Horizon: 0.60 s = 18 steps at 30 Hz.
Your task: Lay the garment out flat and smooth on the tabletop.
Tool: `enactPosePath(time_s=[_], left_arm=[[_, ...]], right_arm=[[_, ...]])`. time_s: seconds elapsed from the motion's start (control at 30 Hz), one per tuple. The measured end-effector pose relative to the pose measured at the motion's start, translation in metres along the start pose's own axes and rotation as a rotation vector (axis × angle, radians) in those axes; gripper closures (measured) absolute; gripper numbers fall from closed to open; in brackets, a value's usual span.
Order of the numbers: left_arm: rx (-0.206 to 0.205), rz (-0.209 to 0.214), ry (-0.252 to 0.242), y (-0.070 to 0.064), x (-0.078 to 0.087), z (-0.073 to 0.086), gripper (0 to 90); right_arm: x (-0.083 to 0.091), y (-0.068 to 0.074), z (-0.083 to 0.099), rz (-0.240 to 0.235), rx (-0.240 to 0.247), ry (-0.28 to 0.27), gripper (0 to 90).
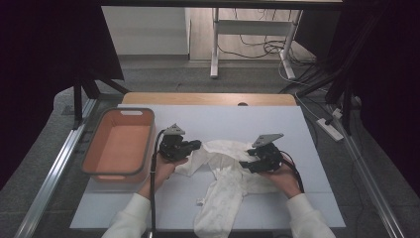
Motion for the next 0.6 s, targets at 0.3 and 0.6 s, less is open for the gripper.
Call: enactPosePath(time_s=[0.3, 0.6], left_arm=[[0.003, 0.002, 0.000, 0.001, 0.000, 0.000, 85.3], [0.006, 0.001, -0.003, 0.002, 0.001, 0.000, 85.3]], right_arm=[[0.011, -0.013, 0.013, 0.009, 0.006, -0.006, 53.4], [0.017, -0.018, 0.013, 0.025, -0.008, -0.020, 84.4]])
Point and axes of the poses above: each handheld gripper's, and its own axes: x roughly backward along the jaws, z roughly out of its underside, y roughly to its left, the point moved 9 cm from there along -x, roughly forward along the jaws, and after that the axes turned 11 degrees about x, right-handed, at the moved point
